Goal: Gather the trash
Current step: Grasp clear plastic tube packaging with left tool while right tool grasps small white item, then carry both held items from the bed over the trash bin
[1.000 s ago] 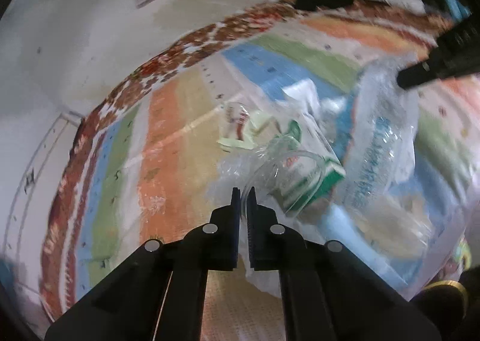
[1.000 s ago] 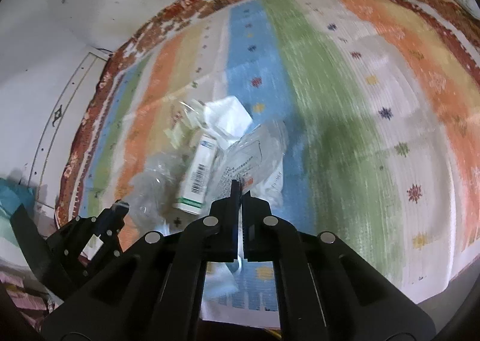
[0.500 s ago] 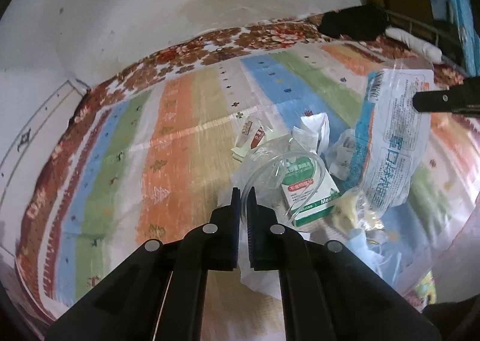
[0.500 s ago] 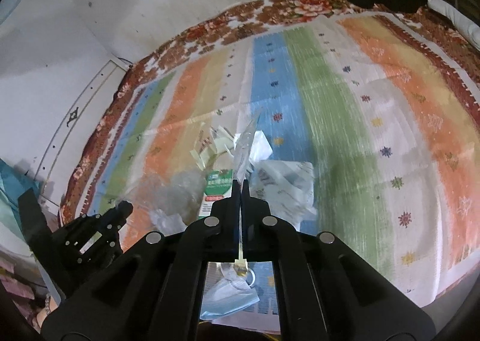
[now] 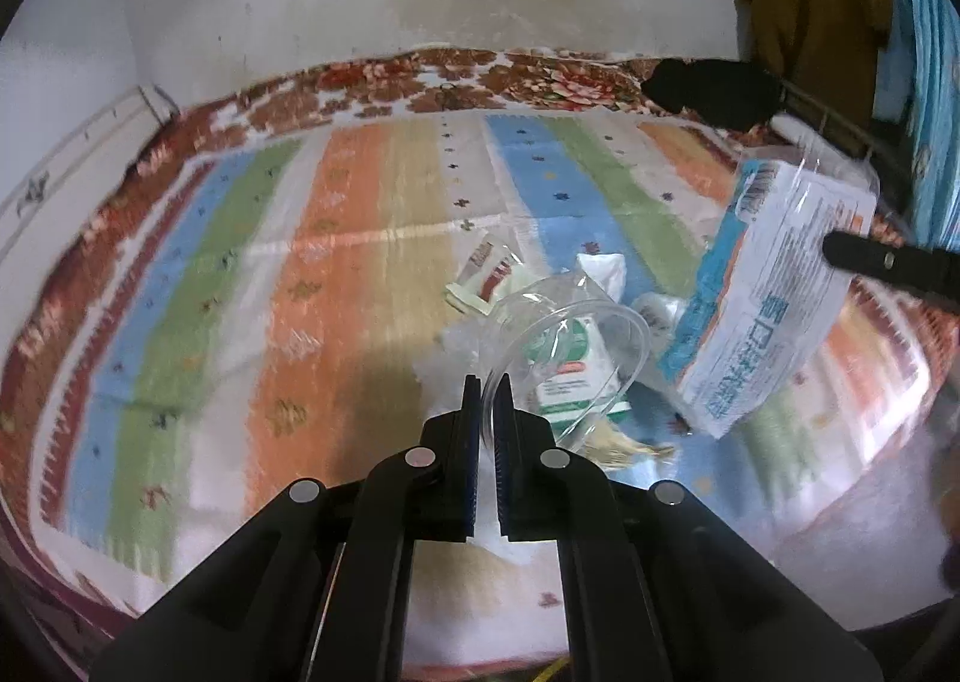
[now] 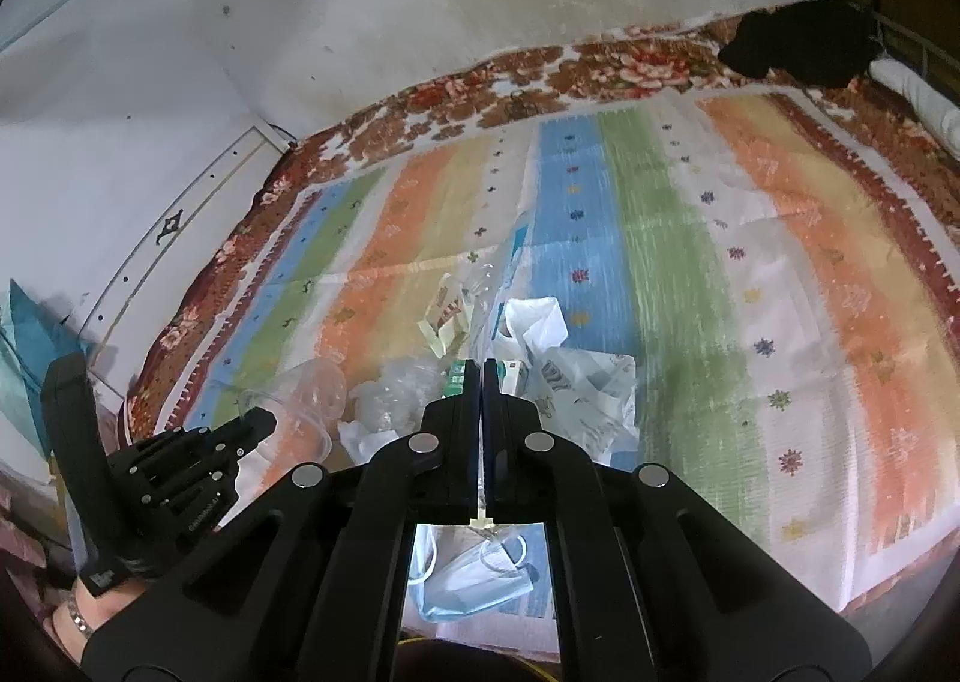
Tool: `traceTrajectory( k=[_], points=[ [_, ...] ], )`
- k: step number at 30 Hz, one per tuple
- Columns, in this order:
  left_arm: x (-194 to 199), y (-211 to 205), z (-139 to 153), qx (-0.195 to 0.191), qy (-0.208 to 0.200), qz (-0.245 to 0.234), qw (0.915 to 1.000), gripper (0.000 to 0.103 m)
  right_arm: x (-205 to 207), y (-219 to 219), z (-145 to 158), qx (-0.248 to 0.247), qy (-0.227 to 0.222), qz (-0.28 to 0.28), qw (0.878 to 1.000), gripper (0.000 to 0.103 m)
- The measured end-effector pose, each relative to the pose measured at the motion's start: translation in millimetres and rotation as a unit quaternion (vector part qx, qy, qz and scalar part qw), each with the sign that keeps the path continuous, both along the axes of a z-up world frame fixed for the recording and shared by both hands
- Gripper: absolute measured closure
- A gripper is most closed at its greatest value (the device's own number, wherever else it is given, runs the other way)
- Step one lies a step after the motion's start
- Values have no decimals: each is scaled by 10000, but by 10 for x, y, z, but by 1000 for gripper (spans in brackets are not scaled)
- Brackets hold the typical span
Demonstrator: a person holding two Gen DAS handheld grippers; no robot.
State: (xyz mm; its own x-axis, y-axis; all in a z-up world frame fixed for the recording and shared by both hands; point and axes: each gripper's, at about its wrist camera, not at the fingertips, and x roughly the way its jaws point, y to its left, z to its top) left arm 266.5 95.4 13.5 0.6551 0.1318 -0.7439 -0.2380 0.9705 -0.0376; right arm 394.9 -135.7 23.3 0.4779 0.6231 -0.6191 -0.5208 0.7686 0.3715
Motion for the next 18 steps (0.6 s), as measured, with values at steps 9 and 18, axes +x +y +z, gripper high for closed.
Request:
traceTrajectory(
  k=[9,18],
  points=[
    [-272,-8,171,-323,-193,-9,9993,99,-454,-62,150,-188,-481,39,9987,103],
    [-588,14,289,-743,-375,-8,9965,99,-833,-246,189,-227,-707,80,9972,103]
  ],
)
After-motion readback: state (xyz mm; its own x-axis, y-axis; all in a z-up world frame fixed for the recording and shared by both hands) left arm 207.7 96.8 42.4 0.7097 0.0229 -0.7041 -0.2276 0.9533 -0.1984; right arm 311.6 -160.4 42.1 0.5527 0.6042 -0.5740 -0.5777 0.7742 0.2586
